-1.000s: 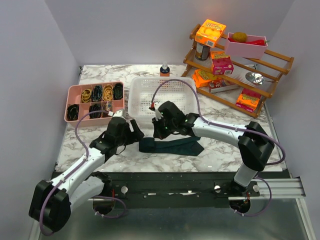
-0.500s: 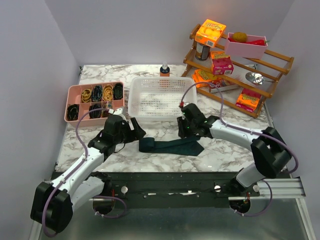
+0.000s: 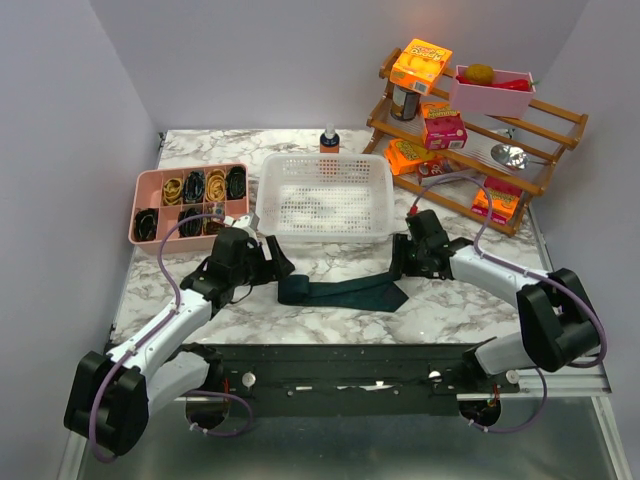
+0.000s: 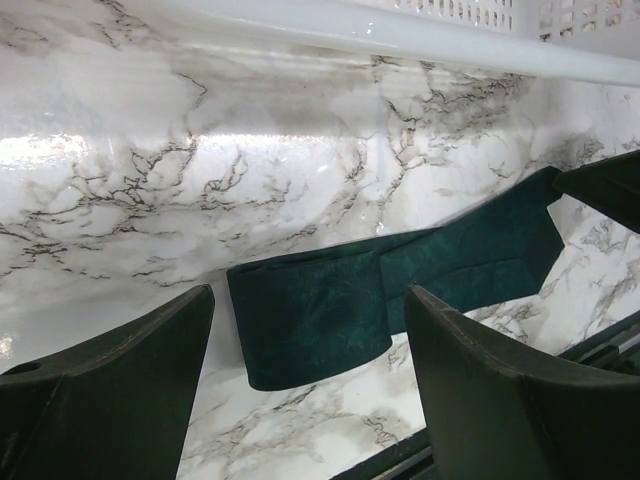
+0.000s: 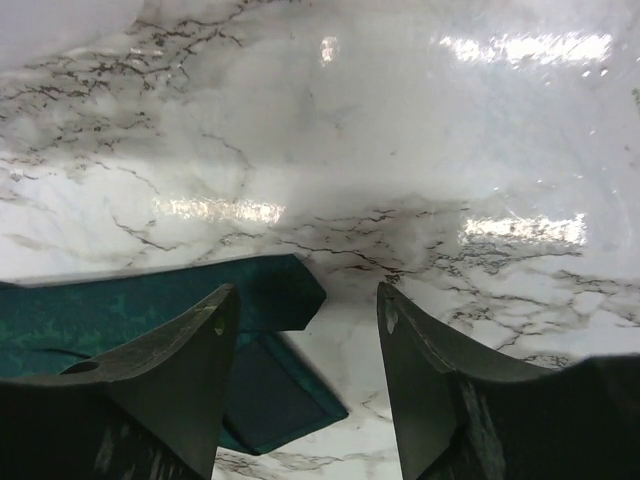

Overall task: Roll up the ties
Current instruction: Roll the tie at the center of the board.

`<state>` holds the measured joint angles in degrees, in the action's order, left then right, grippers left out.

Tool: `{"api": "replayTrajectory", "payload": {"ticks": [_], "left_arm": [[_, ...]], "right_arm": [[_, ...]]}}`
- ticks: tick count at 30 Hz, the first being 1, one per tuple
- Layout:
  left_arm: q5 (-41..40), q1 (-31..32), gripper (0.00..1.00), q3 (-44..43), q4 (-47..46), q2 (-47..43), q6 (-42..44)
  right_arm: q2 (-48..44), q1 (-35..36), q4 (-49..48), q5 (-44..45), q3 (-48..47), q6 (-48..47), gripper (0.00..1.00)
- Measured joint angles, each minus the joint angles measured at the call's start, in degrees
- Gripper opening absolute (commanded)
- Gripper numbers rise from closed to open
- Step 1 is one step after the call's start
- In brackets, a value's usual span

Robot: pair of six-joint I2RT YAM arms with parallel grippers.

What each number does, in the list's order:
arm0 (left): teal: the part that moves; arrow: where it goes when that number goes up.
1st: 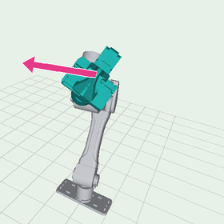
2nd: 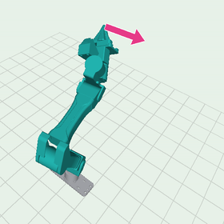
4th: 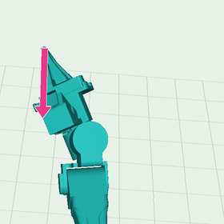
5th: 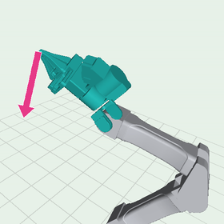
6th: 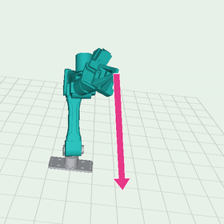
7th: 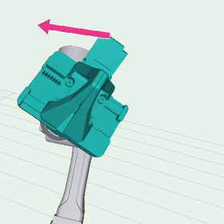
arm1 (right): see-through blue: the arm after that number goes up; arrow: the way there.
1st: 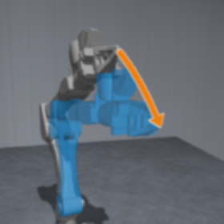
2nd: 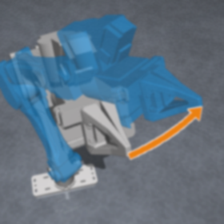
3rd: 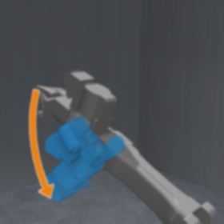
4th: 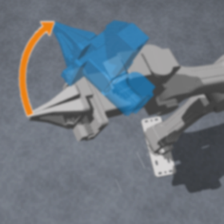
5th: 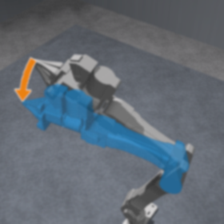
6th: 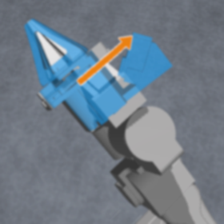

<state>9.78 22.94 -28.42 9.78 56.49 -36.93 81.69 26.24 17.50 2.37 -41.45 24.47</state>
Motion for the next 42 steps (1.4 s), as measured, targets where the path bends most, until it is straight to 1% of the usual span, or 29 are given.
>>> {"api": "replayTrajectory", "payload": {"ticks": [3, 6, 7, 8, 9, 10, 11, 13, 14, 15, 22, 31, 37, 42], "left_arm": [[0.15, 0.00, 0.87, 0.00, -0.22, 0.00, 0.28], [0.17, 0.00, 0.87, 0.00, -0.48, -0.02, 0.33], [0.17, 0.00, 0.87, 0.00, -0.55, -0.02, 0.33], [0.17, 0.00, 0.87, 0.00, -0.59, -0.04, 0.35], [0.17, 0.00, 0.87, 0.00, -0.61, -0.09, 0.37], [0.17, 0.00, 0.87, 0.00, -0.63, -0.13, 0.39], [0.17, 0.00, 0.87, 0.00, -0.66, -0.13, 0.42], [0.17, 0.00, 0.87, 0.00, -0.63, -0.13, 0.48], [0.17, 0.00, 0.87, 0.00, -0.63, -0.17, 0.50], [0.17, 0.00, 0.87, 0.00, -0.61, -0.24, 0.50], [0.15, 0.00, 0.87, 0.00, -0.59, -0.72, 0.55], [0.13, 0.00, 0.87, 0.02, -0.68, -0.37, 0.76], [0.11, 0.00, 0.87, 0.02, -0.70, 0.48, 1.01], [0.04, 0.00, 0.87, 0.02, -0.68, 0.70, 1.31]], "right_arm": [[0.17, -0.63, -0.46, -1.84, 0.70, 0.63, 0.62], [0.52, -1.14, -1.44, -3.45, 0.81, 1.20, 0.57], [0.66, -1.31, -1.79, -4.13, 0.83, 1.46, 0.51], [0.85, -1.53, -2.10, -4.70, 0.83, 1.68, 0.48], [1.09, -1.68, -2.45, -5.11, 0.83, 1.81, 0.42], [1.31, -1.79, -2.64, -5.42, 0.83, 2.05, 0.33], [1.60, -1.88, -2.86, -5.73, 0.83, 2.25, 0.20], [2.12, -1.99, -2.93, -6.16, 0.83, 2.69, 0.12], [2.29, -1.99, -2.89, -6.25, 0.83, 3.08, 0.03], [2.36, -1.99, -2.89, -6.29, 0.83, 3.21, 0.01], [1.97, -2.08, -2.75, -6.25, 0.83, 3.80, 0.01], [-6.58, -2.10, 0.81, -6.29, 0.68, 3.56, 0.01], [-7.67, -2.10, 3.58, -6.73, 0.98, 3.58, 0.01], [-9.81, -2.10, 5.27, -7.82, 4.02, 3.91, 0.01]]}}
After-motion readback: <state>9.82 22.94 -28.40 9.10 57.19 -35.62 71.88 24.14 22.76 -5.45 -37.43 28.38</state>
